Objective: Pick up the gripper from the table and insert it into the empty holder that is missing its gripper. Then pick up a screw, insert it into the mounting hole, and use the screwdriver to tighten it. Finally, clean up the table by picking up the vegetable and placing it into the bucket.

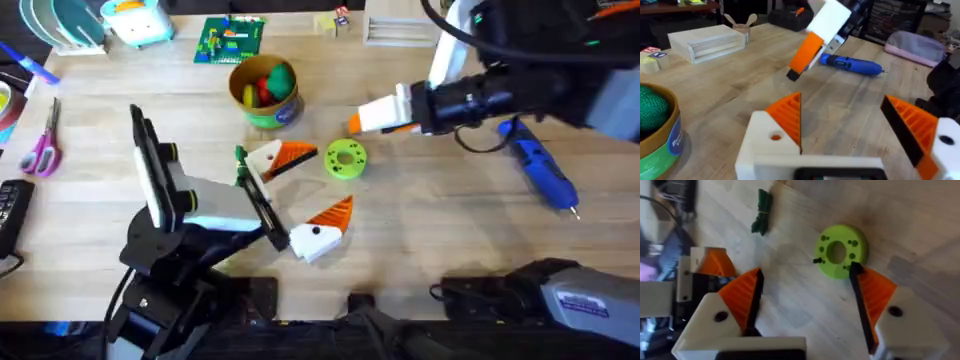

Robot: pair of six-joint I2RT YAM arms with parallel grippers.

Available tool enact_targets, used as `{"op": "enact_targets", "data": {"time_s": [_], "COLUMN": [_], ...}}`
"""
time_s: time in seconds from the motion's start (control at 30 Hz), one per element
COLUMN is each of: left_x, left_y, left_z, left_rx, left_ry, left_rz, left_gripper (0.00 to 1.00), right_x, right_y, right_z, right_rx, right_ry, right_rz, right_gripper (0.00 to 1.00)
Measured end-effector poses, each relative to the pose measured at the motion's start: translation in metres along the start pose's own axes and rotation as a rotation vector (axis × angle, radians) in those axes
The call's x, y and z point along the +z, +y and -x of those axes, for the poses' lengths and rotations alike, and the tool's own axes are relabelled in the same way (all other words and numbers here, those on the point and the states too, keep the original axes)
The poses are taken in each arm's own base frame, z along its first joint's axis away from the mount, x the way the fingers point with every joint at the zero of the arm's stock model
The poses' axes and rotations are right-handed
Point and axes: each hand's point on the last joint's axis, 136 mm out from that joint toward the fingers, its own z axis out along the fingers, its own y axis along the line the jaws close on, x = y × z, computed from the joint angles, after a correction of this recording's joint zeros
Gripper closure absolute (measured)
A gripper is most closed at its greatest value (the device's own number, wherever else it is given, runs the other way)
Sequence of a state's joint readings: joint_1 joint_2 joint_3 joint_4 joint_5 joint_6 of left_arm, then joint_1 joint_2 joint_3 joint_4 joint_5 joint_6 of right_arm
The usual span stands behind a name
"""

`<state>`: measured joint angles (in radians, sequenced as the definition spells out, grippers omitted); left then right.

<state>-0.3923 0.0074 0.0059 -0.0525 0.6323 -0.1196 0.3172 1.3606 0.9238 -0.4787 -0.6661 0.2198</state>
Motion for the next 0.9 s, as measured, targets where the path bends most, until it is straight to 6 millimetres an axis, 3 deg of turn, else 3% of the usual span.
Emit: {"op": "enact_targets", "data": {"time_s": [0.17,0.33,0.43,0.6,0.7,0.9], "left_x": [0.0,0.0,0.0,0.0,0.0,0.0], "left_y": [0.0,0.0,0.0,0.0,0.0,0.0], "left_z": [0.0,0.0,0.0,0.0,0.0,0.0], "left_rx": [0.0,0.0,0.0,0.0,0.0,0.0], "left_ry": [0.0,0.0,0.0,0.0,0.0,0.0], "left_rz": [0.0,0.0,0.0,0.0,0.0,0.0], "left_gripper": [0.008,0.007,0.008,0.008,0.008,0.008], "right_x": [-0.033,-0.04,-0.038,-0.032,-0.029,0.0], "right_y": [0.002,-0.002,-0.002,-0.004,-0.006,-0.023], "right_z": [0.01,0.026,0.023,-0.003,-0.003,-0.021], "right_rx": [-0.267,-0.383,-0.434,-0.436,-0.44,-0.477], "right_ry": [-0.086,-0.148,-0.127,-0.019,-0.026,-0.041], "right_rz": [-0.178,-0.251,-0.27,-0.272,-0.272,-0.259], "right_gripper": [0.012,0.011,0.01,0.009,0.009,0.009]}}
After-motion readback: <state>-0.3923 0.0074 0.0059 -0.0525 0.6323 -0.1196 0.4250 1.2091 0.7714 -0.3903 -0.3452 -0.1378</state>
